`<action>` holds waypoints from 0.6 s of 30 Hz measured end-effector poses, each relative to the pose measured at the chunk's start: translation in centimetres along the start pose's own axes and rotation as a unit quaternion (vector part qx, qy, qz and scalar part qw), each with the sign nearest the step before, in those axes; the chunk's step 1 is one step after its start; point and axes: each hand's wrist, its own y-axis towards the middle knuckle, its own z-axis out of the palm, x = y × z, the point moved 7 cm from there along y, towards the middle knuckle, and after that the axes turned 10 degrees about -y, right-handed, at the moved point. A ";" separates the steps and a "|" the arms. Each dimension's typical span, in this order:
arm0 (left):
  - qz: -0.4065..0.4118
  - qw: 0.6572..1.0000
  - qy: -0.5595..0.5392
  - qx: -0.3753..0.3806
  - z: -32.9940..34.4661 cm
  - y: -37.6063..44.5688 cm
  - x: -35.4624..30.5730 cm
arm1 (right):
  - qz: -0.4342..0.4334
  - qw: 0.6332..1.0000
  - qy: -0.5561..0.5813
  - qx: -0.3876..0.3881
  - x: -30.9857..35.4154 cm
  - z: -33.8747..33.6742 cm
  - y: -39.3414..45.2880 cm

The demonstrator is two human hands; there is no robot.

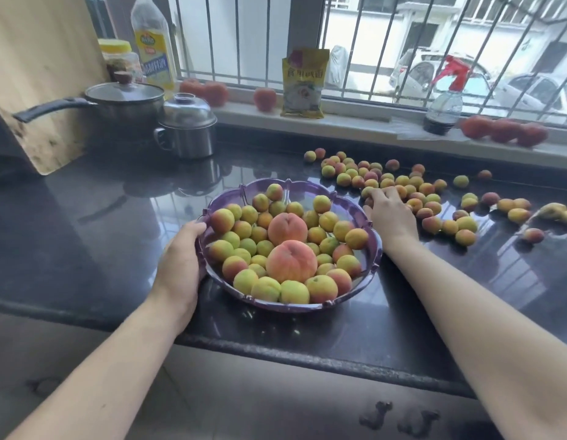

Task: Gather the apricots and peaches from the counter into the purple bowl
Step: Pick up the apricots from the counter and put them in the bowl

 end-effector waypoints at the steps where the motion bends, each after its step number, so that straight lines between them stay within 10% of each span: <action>1: -0.016 1.000 0.003 0.006 0.1 0.2 -0.2 | 0.004 1.000 0.000 0.000 -0.1 0.1 0.1; 18: 0.108 0.992 0.054 -0.022 -1.9 5.3 -2.5 | 0.019 0.983 0.178 -0.035 -1.5 -0.6 0.1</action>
